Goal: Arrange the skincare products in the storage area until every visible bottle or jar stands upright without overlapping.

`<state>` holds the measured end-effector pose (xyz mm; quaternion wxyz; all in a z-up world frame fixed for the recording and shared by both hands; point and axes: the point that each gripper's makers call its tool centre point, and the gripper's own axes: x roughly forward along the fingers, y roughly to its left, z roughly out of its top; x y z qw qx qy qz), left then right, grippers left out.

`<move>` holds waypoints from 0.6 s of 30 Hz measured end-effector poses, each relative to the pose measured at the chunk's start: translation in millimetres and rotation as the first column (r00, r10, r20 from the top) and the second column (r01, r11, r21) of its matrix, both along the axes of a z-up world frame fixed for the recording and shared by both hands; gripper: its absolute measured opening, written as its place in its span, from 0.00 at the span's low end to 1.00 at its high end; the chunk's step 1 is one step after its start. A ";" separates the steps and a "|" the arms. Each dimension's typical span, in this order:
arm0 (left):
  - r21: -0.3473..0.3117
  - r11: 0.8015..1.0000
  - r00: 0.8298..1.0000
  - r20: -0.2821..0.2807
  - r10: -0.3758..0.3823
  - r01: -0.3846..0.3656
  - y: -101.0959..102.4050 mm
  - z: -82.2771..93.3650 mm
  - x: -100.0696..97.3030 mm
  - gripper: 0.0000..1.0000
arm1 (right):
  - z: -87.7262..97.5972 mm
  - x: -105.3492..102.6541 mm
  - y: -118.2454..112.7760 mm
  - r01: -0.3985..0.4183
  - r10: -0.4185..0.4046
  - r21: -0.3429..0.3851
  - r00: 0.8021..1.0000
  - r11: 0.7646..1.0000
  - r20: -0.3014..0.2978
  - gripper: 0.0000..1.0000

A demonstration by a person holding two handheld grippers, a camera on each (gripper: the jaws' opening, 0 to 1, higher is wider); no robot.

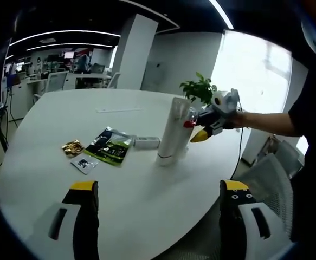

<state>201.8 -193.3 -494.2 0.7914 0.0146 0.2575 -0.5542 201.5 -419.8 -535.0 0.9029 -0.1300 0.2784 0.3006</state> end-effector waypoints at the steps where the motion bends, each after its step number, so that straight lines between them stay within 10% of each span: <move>1: -0.005 1.000 1.000 0.003 0.001 -0.001 0.1 1.4 0.4 0.85 | -2.5 -2.5 -5.5 0.044 -0.045 -0.036 0.999 0.998 -0.028 0.35; 11: -0.037 0.999 1.000 0.017 0.007 -0.006 -0.8 8.6 3.6 0.84 | 12.8 -21.3 1.0 0.132 -0.137 -0.188 0.991 0.973 -0.012 0.38; 18: -0.045 0.999 0.999 0.049 0.012 -0.010 3.6 16.8 8.9 0.84 | 31.6 -37.3 10.5 0.205 -0.209 -0.161 0.978 0.965 -0.006 0.47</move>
